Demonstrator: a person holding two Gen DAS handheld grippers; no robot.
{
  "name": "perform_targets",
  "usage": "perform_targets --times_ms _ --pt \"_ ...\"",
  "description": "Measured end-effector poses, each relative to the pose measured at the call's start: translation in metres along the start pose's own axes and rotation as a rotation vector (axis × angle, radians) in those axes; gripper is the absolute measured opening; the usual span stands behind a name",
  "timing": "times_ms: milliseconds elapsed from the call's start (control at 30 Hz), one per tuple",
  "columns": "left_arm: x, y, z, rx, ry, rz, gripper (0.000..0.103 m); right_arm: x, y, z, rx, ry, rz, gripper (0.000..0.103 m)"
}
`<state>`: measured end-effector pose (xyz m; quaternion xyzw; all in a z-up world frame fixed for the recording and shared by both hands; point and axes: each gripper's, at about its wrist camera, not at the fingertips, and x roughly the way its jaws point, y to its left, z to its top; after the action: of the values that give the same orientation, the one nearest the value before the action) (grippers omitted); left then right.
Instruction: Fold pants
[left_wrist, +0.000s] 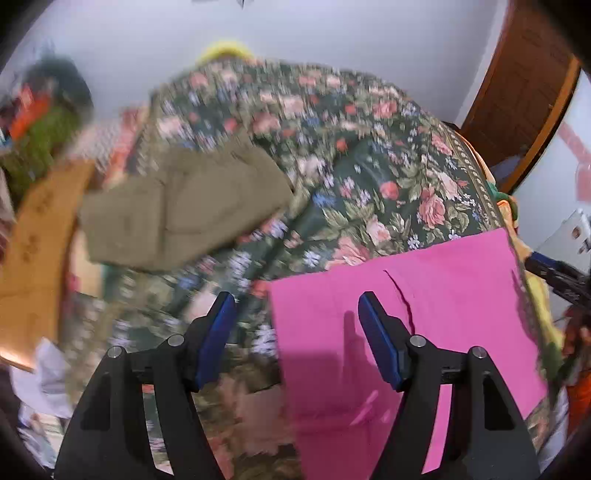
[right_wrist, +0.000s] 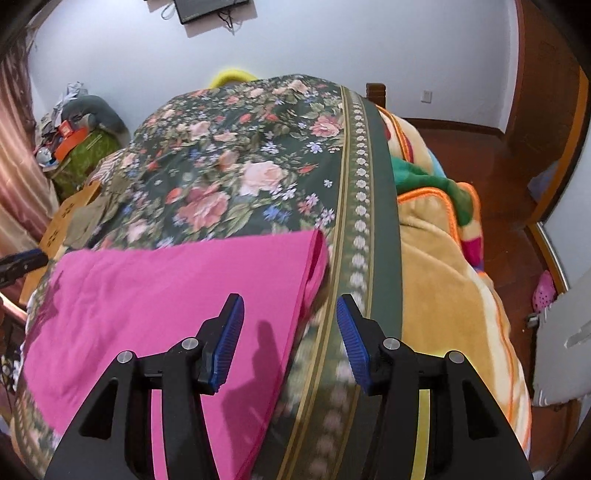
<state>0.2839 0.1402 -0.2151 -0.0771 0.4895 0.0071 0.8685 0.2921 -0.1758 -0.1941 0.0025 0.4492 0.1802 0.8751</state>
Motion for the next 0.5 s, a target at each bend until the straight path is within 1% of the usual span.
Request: perform_targets --times_ms 67,133,200,267,300,367,400,433,467,500 --pt "0.019 0.004 0.002 -0.052 0.055 -0.049 0.069 0.016 -0.005 0.007 0.01 0.008 0.006 0.048" --pt "0.035 0.007 0.001 -0.081 0.092 -0.066 0.069 0.032 -0.008 0.012 0.009 0.033 0.005 0.048" --pt "0.045 0.008 -0.003 -0.103 0.112 -0.079 0.067 0.046 -0.009 0.016 0.007 0.051 0.018 0.048" --pt "0.047 0.012 -0.005 -0.139 0.104 -0.083 0.056 0.056 -0.011 0.016 0.018 0.061 0.044 0.048" --pt "0.049 0.013 -0.005 -0.156 0.105 -0.095 0.053 0.058 -0.011 0.016 0.029 0.053 0.054 0.048" --pt "0.048 0.012 -0.003 -0.164 0.101 -0.098 0.041 0.058 -0.008 0.016 0.026 0.033 0.061 0.047" --pt "0.048 0.012 -0.002 -0.159 0.099 -0.101 0.039 0.058 -0.006 0.017 0.011 0.027 0.06 0.042" --pt "0.047 0.009 -0.002 -0.143 0.092 -0.091 0.035 0.058 -0.001 0.017 -0.014 0.019 0.061 0.028" --pt "0.045 0.004 -0.003 -0.114 0.078 -0.073 0.032 0.059 0.002 0.017 -0.036 0.015 0.052 0.019" --pt "0.043 0.003 -0.005 -0.096 0.064 -0.057 0.031 0.059 0.005 0.018 -0.056 0.012 0.037 0.017"
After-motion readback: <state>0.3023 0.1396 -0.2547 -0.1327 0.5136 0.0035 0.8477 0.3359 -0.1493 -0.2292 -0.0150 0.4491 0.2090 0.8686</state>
